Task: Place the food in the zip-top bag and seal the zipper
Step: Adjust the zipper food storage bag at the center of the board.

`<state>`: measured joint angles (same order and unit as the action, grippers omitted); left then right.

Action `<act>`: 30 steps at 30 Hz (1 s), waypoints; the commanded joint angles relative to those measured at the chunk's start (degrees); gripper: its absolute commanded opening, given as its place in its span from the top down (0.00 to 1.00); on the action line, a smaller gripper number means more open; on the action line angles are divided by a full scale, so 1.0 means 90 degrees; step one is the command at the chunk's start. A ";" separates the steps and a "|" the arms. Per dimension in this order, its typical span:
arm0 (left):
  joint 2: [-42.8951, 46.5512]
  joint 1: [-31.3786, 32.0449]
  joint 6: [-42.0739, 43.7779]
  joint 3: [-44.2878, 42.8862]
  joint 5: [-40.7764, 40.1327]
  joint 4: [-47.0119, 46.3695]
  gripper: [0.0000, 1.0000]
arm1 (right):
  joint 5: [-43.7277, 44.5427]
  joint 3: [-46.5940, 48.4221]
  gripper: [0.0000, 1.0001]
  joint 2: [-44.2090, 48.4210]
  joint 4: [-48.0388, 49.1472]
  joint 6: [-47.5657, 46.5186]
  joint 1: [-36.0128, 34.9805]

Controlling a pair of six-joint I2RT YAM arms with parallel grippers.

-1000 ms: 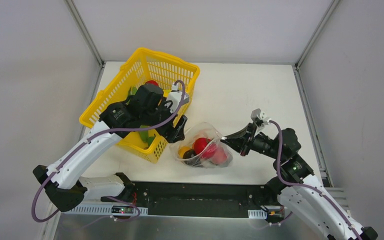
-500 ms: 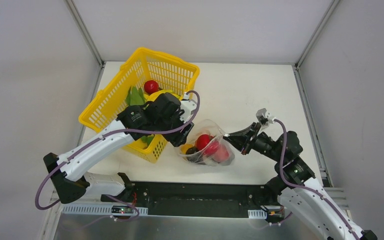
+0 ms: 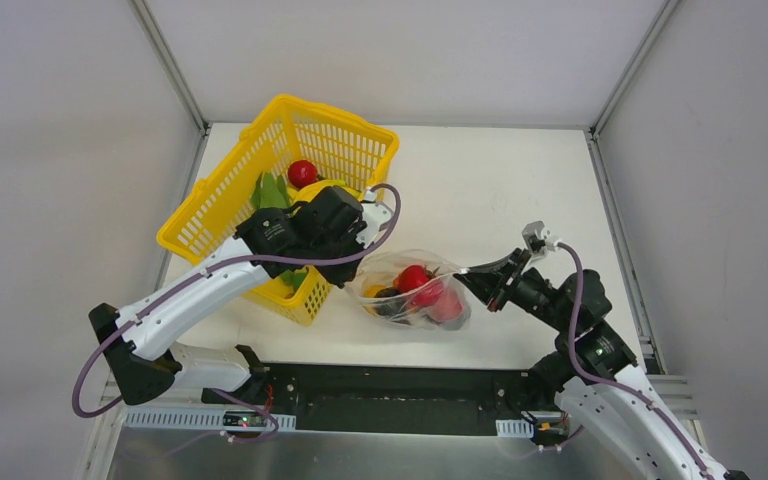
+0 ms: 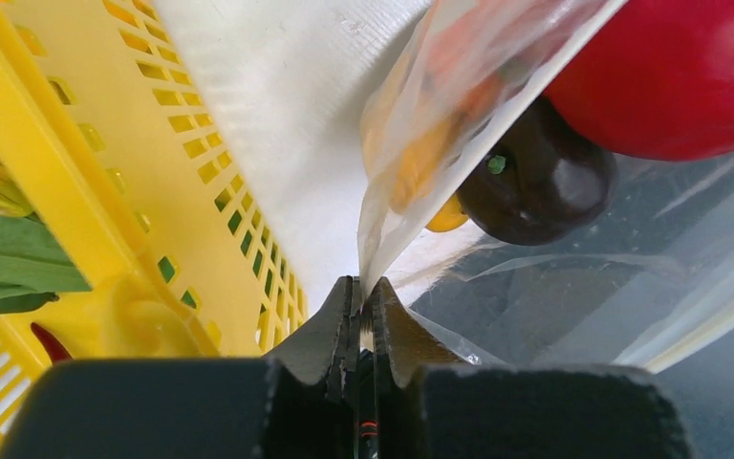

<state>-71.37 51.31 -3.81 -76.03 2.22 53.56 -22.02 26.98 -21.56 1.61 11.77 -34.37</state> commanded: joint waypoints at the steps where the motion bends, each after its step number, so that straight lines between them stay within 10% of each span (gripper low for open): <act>1: 0.0102 -0.0012 0.0206 -0.0791 0.0078 0.0485 0.96 | 0.0151 0.0079 1.00 0.0143 -0.0239 -0.0033 -0.0024; 12: -0.1392 0.0059 0.1125 -0.2774 0.0178 0.2883 1.00 | -0.0183 0.0453 1.00 0.0218 -0.1136 -0.0492 -0.0019; 30: -0.0655 0.0000 0.0863 -0.1928 0.0835 0.2069 1.00 | 0.0013 0.0381 1.00 0.0411 -0.0702 -0.0066 -0.0019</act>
<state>-79.40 52.03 4.84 -94.30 7.97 73.03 -23.16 28.45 -19.94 -8.40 9.87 -34.37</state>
